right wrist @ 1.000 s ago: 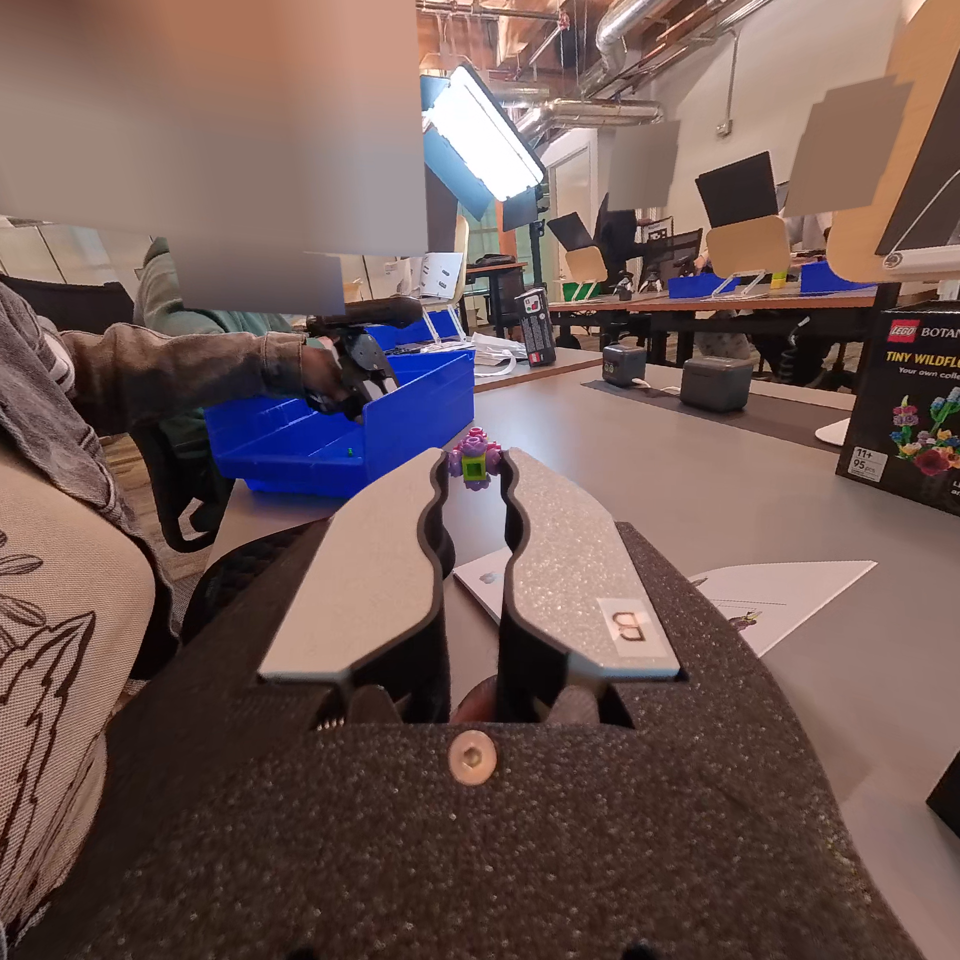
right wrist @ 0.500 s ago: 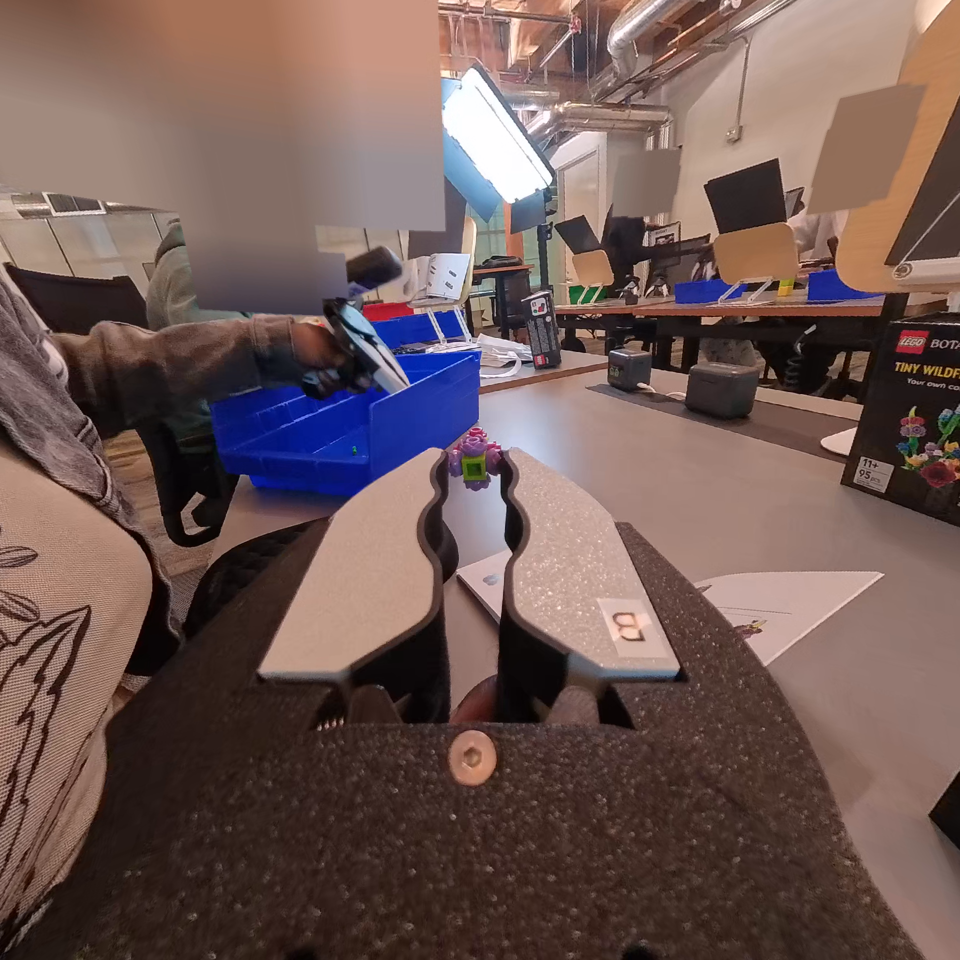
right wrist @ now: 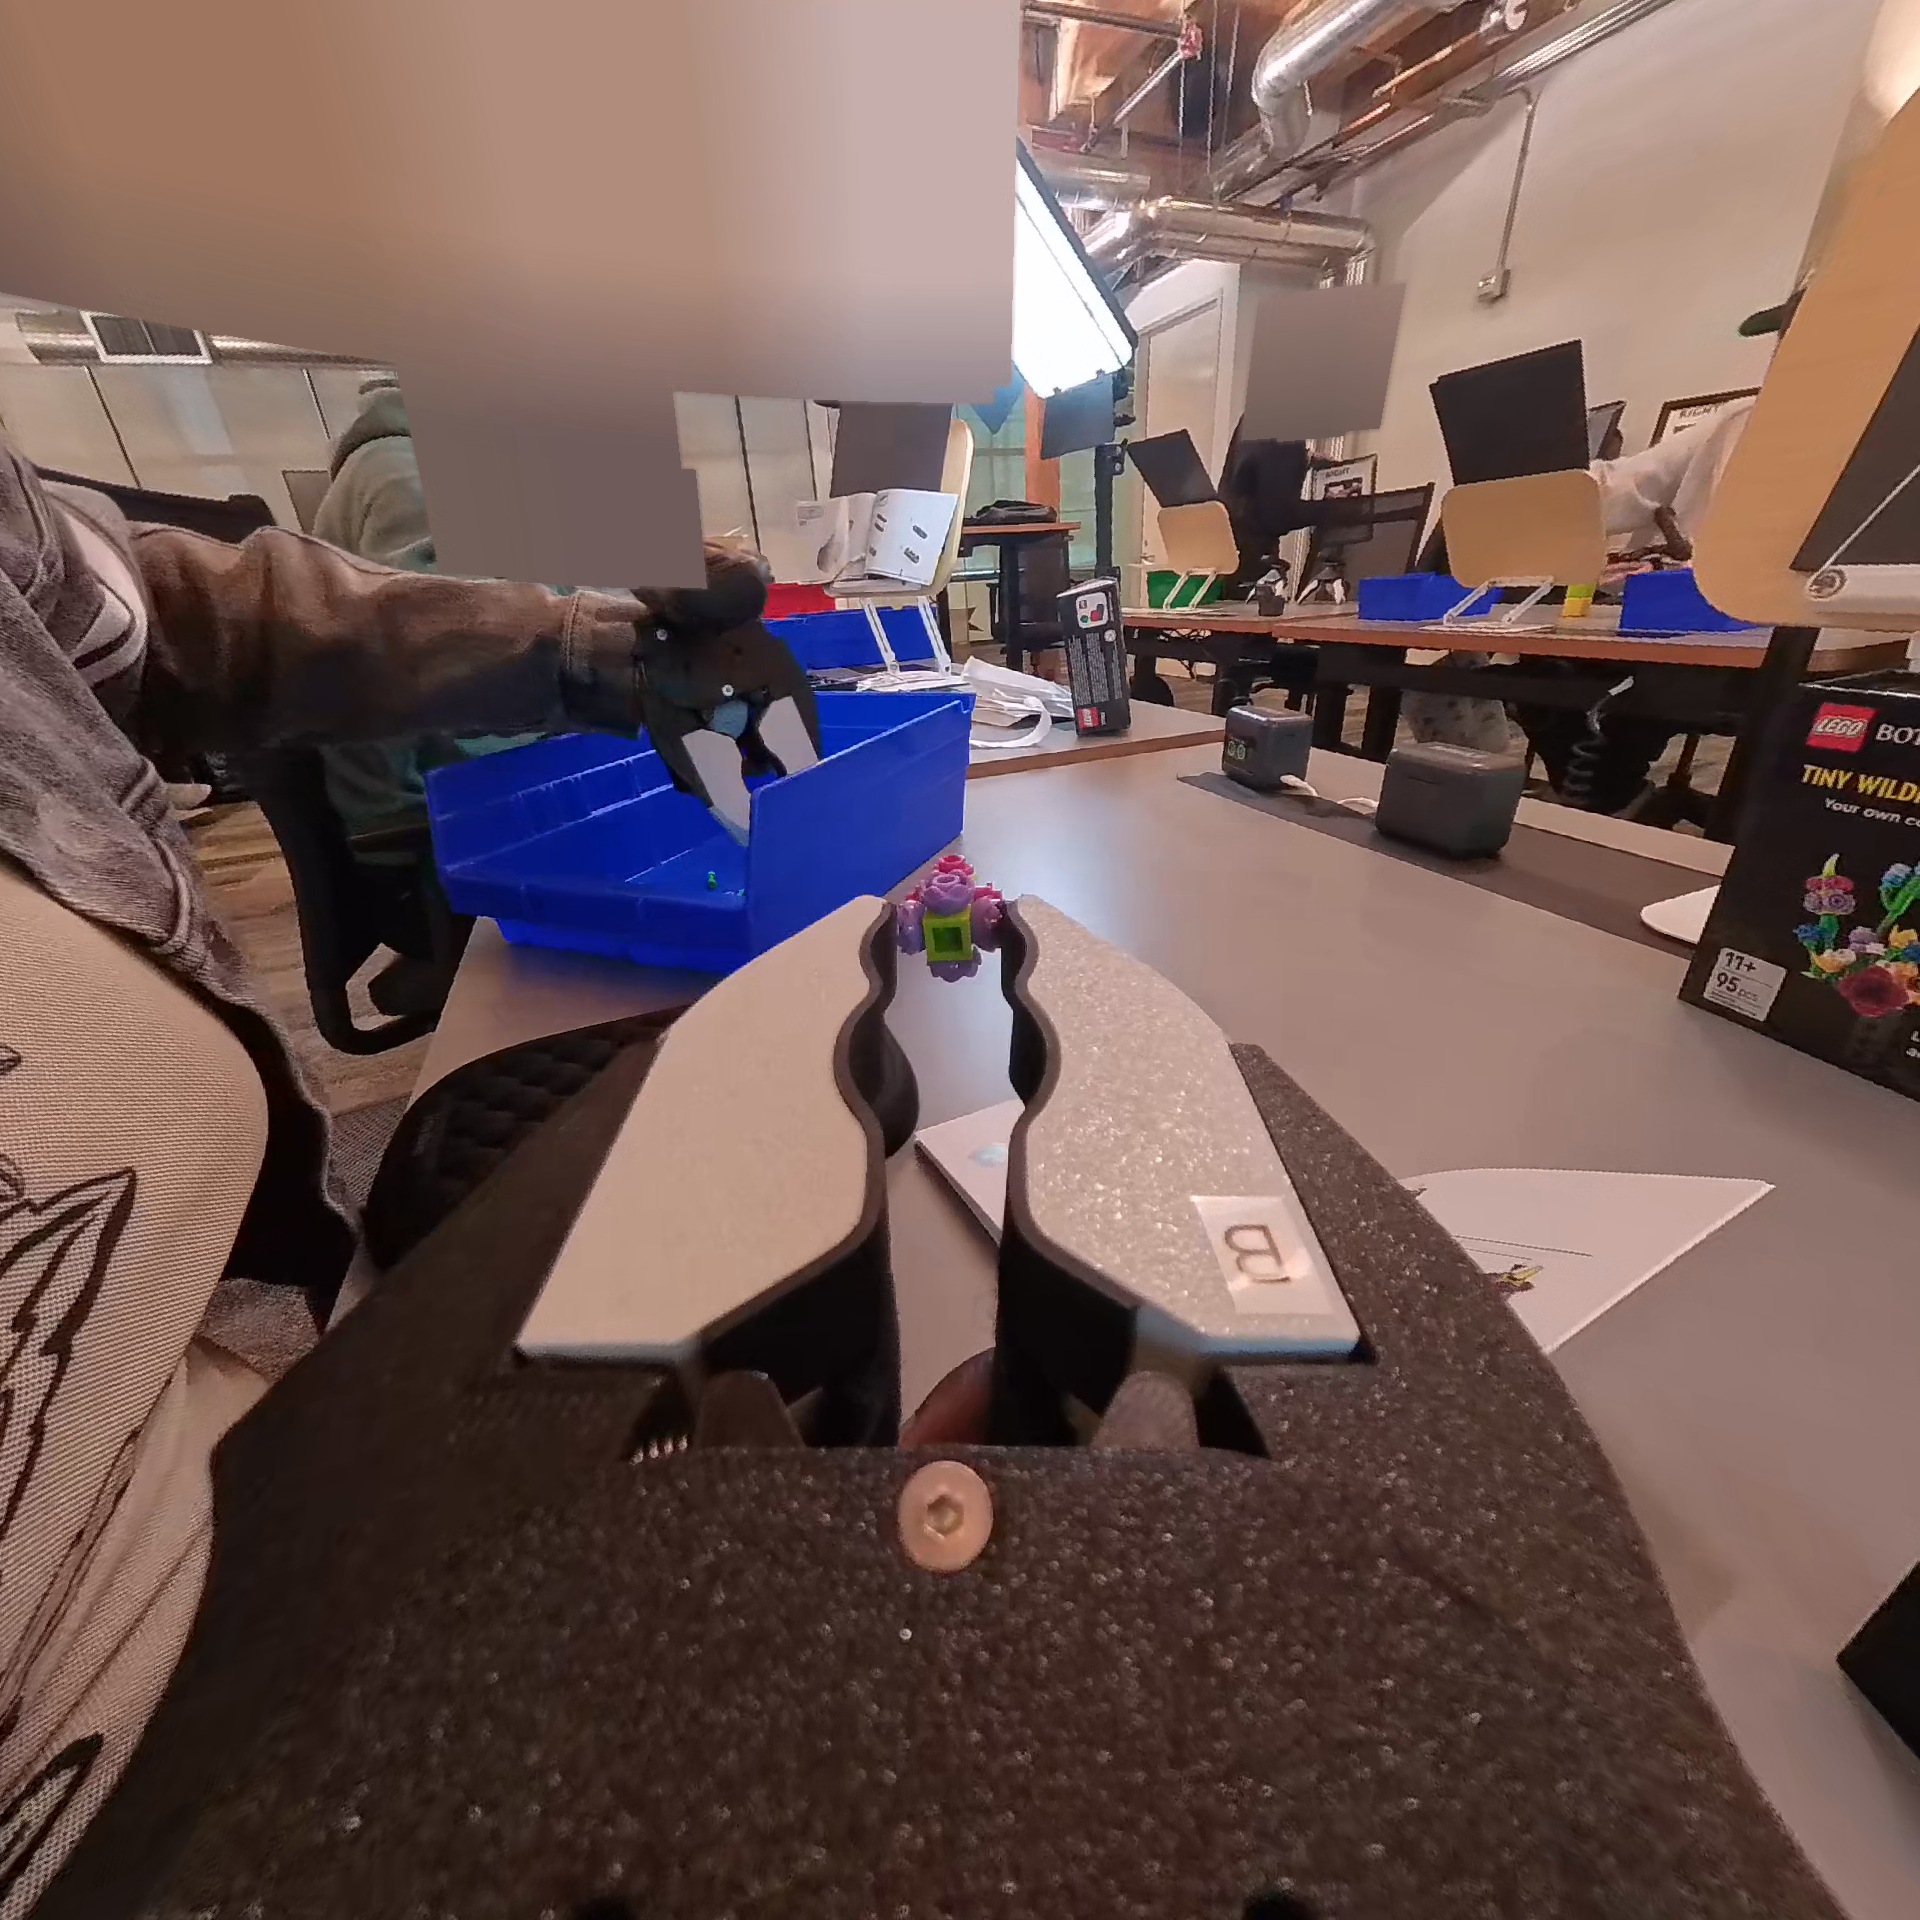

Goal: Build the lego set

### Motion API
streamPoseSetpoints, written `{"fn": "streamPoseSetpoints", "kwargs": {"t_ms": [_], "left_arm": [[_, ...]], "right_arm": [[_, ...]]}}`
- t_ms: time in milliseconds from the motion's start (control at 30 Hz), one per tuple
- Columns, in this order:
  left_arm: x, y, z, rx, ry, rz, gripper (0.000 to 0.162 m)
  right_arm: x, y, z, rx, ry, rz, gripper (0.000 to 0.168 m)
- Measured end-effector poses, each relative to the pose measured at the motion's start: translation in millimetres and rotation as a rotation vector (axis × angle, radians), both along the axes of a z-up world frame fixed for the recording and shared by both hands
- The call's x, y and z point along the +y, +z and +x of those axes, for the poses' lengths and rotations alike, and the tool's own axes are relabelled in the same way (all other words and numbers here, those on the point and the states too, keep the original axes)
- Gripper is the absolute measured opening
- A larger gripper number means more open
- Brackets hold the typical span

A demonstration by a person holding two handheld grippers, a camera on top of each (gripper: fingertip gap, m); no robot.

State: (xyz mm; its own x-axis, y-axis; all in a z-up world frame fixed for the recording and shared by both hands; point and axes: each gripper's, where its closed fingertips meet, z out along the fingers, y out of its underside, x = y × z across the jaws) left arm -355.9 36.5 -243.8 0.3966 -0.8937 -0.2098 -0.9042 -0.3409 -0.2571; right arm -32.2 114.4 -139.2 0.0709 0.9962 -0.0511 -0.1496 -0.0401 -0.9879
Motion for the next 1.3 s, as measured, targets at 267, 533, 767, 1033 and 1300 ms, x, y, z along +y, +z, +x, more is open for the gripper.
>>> {"fn": "streamPoseSetpoints", "kwargs": {"t_ms": [267,533,767,1033,1300], "left_arm": [[7.3,-3.2,-4.0,0.19,-0.475,-0.044,0.016],[7.6,-17.3,-10.6,0.289,-0.729,-0.154,0.018],[5.2,-21.4,-9.8,0.306,-0.775,-0.202,0.012],[-2.1,-21.3,-11.8,0.254,-0.656,-0.248,0.009],[-8.7,-20.8,-11.8,0.111,-0.303,-0.239,0.008]], "right_arm": [[-0.5,-3.2,-2.1,-0.015,0.013,-0.003,0.019],[-3.7,-7.4,-6.2,-0.058,-0.022,0.06,0.019],[-8.3,-12.0,-10.9,-0.098,-0.012,0.088,0.019],[-6.9,-11.3,-9.7,-0.09,-0.016,0.079,0.019],[-6.4,-10.9,-9.5,-0.087,-0.014,0.072,0.019]]}}
